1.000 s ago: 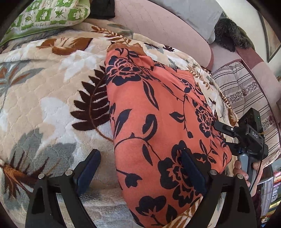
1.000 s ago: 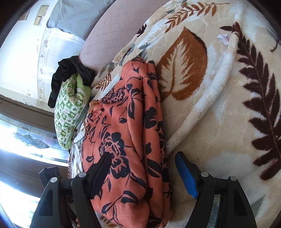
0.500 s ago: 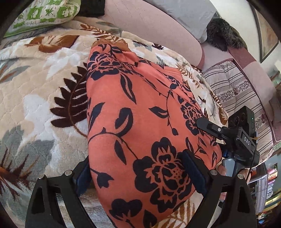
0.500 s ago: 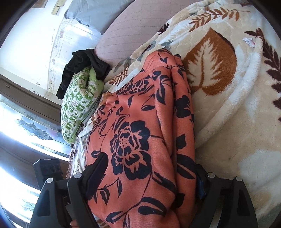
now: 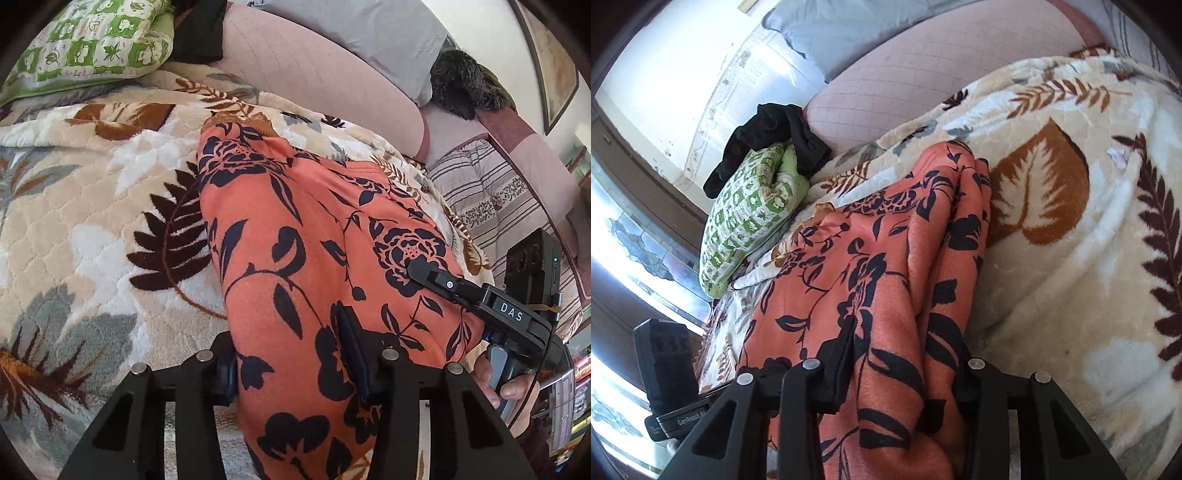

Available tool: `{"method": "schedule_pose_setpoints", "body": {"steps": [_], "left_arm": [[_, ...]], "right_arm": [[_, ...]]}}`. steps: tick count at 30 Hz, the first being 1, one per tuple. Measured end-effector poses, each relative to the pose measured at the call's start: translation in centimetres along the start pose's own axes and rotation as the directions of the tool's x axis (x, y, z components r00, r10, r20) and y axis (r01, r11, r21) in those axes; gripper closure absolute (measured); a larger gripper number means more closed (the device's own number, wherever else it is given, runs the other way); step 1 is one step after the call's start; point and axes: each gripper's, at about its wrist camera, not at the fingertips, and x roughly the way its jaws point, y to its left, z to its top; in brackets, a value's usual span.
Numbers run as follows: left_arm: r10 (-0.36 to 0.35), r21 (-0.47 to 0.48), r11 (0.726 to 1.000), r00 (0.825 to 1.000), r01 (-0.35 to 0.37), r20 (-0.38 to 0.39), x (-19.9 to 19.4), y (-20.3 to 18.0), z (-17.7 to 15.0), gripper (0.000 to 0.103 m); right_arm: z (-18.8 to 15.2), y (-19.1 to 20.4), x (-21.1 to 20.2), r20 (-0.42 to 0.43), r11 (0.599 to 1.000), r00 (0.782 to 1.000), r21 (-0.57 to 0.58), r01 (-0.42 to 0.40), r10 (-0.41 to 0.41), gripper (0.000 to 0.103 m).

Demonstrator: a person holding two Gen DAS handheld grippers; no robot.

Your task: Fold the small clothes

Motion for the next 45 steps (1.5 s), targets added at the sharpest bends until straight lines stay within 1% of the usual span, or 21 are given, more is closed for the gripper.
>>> {"method": "schedule_pose_setpoints", "body": {"steps": [5,11,16,19,28,32,37,42,45], "left_arm": [[0.026,0.03,0.999,0.999,-0.026,0.022,-0.8,-0.9,-0.1,0.057],[0.074,0.067,0.995,0.995,-0.078,0.062,-3.2,-1.7,-0.6,0.057],[0.125,0.103,0.985,0.987,-0.136,0.104,-5.6,-1.8,-1.5,0.057],[0.164,0.118,0.977,0.978,-0.18,0.129,-7.2,-1.6,-2.1,0.058],[0.263,0.085,0.956,0.948,-0.281,0.178,-11.7,-0.3,-4.3,0.058],[0.288,0.064,0.95,0.937,-0.305,0.198,-13.4,0.1,-5.3,0.058],[0.308,0.038,0.946,0.927,-0.323,0.215,-14.8,0.4,-6.3,0.058],[0.335,0.027,0.936,0.915,-0.35,0.226,-15.6,0.7,-6.9,0.058],[0.345,0.019,0.934,0.912,-0.357,0.22,-15.8,0.9,-7.1,0.058]], "right_arm": [[0.1,1.4,-0.8,0.019,0.999,1.0,-0.037,0.023,-0.022,0.064],[-0.2,3.9,-2.0,0.042,0.994,0.999,-0.103,0.032,-0.028,0.064],[-0.8,5.7,-2.3,0.053,0.991,0.999,-0.135,0.015,-0.008,0.064],[-1.3,7.1,-2.4,0.058,0.987,0.998,-0.164,0.002,0.007,0.064],[-3.8,11.2,-1.7,0.049,0.976,0.997,-0.213,-0.051,0.063,0.064],[-5.2,12.5,-1.6,0.05,0.974,0.995,-0.214,-0.072,0.085,0.064],[-6.6,13.8,-1.7,0.058,0.972,0.993,-0.216,-0.087,0.101,0.064],[-7.6,14.6,-1.6,0.058,0.973,0.992,-0.207,-0.1,0.114,0.064],[-8.2,14.8,-1.4,0.049,0.975,0.993,-0.199,-0.099,0.111,0.064]]}}
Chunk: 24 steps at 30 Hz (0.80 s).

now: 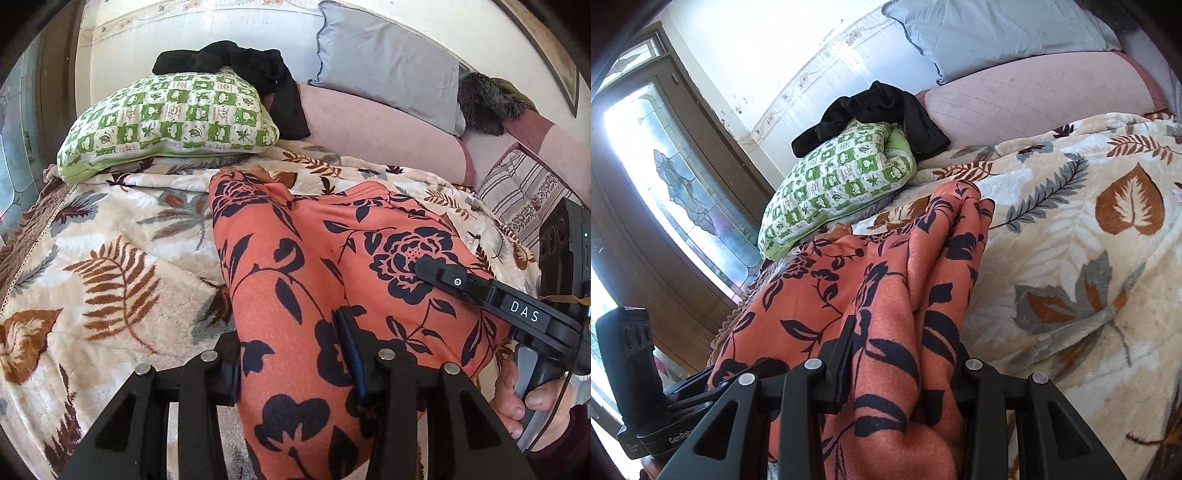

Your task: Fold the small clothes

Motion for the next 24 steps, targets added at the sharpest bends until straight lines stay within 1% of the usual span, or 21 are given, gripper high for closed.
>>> {"method": "schedule_pose_setpoints", "body": {"steps": [6,13,19,24], "left_arm": [[0.023,-0.001,1.0,1.0,-0.023,-0.011,-0.4,0.2,-0.6,0.058],[0.036,-0.009,0.999,0.998,-0.036,-0.043,-0.3,0.5,-1.3,0.058],[0.048,0.018,0.999,0.998,-0.047,-0.043,-0.5,0.1,-1.7,0.058],[0.051,0.02,0.999,0.998,-0.05,-0.046,-0.6,-0.1,-1.9,0.058]], "right_arm": [[-1.1,0.3,0.5,-0.017,1.0,1.0,0.009,0.003,-0.003,0.064],[-2.3,0.5,1.0,-0.04,1.0,0.999,0.02,0.01,-0.009,0.064],[-3.3,0.2,0.9,-0.049,0.999,0.999,0.036,0.022,-0.02,0.064],[-3.5,0.0,0.8,-0.052,0.999,0.998,0.043,0.024,-0.021,0.064]]}}
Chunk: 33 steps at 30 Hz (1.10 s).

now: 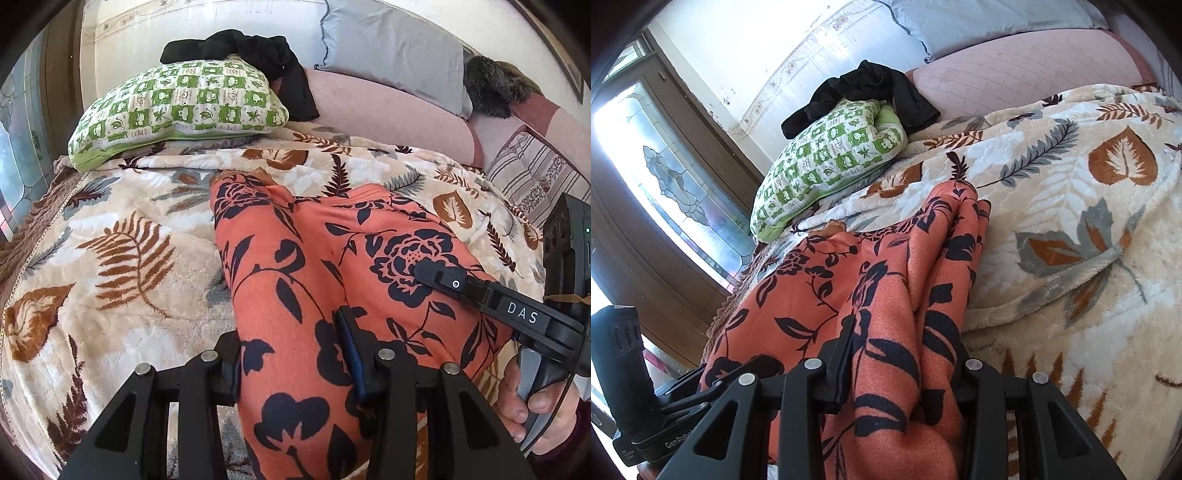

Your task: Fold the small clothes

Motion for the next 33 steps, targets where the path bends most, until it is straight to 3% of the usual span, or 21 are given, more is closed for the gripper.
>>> {"method": "schedule_pose_setpoints", "body": {"steps": [10,20,27,31,33], "left_arm": [[0.009,0.001,1.0,0.999,-0.009,-0.037,0.8,0.2,-0.3,0.057],[0.018,-0.003,1.0,0.996,-0.019,-0.091,1.9,0.9,-0.7,0.049],[0.075,0.045,0.996,0.994,-0.072,-0.082,1.8,0.7,-0.9,0.035],[0.086,0.056,0.995,0.993,-0.081,-0.079,1.6,0.7,-0.8,0.033],[0.096,0.057,0.994,0.993,-0.092,-0.071,1.4,0.7,-0.6,0.033]], "right_arm": [[-0.4,-0.7,0.5,-0.028,1.0,1.0,0.021,0.013,-0.012,0.064],[-0.6,-1.3,1.4,-0.069,0.999,0.997,0.027,0.033,-0.031,0.062],[-0.7,-1.8,1.8,-0.089,0.998,0.995,0.036,0.048,-0.045,0.053],[-0.5,-2.0,1.8,-0.104,0.997,0.992,0.035,0.073,-0.069,0.042],[-0.2,-2.0,1.7,-0.116,0.996,0.99,0.036,0.085,-0.08,0.042]]}}
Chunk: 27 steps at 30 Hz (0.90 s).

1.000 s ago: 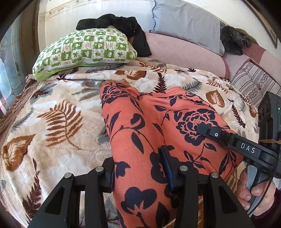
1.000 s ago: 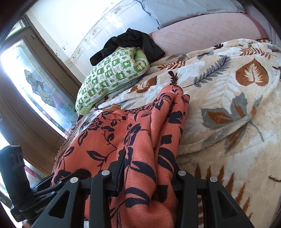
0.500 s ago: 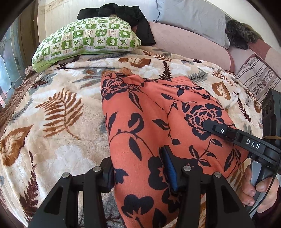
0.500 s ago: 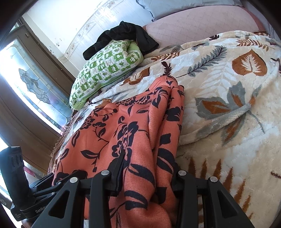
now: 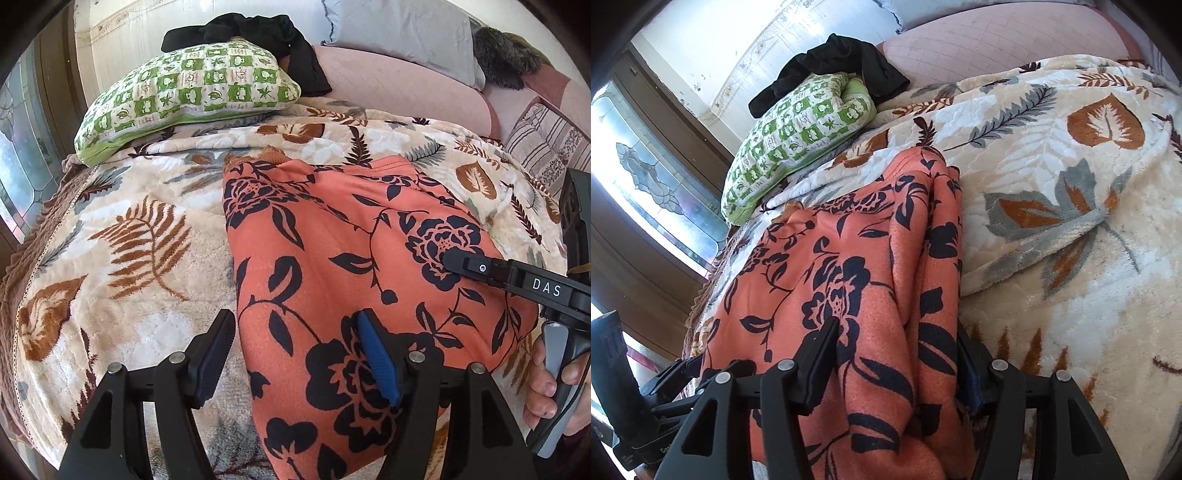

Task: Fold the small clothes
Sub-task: 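Open both grippers and lift them off the folded coral top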

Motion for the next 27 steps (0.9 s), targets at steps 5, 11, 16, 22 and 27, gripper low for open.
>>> {"method": "schedule_pose_setpoints", "body": {"steps": [5,11,16,22,27], "left_arm": [[0.063,0.013,0.998,0.996,-0.064,0.068,-1.3,-0.1,1.1,0.033],[0.084,-0.011,0.996,0.984,-0.083,0.155,-1.7,0.3,4.5,0.026],[0.13,-0.016,0.991,0.991,-0.13,0.024,2.8,0.4,6.0,0.026],[0.138,0.0,0.99,0.989,-0.139,-0.047,4.4,0.5,5.0,0.026],[0.197,0.005,0.98,0.98,-0.197,0.039,0.7,-0.1,3.9,0.026]], "right_arm": [[1.3,1.8,-2.3,0.07,0.985,0.99,-0.105,0.133,-0.126,0.041],[4.5,4.1,-6.0,0.254,0.966,0.963,-0.212,0.147,-0.091,0.041],[6.0,4.6,-2.8,0.138,0.98,0.989,-0.196,-0.034,0.062,0.056],[4.5,2.1,2.8,-0.054,0.996,0.998,-0.087,0.018,-0.022,0.061],[3.9,4.0,-0.9,0.032,0.983,0.995,-0.156,0.096,-0.092,0.058]]}}
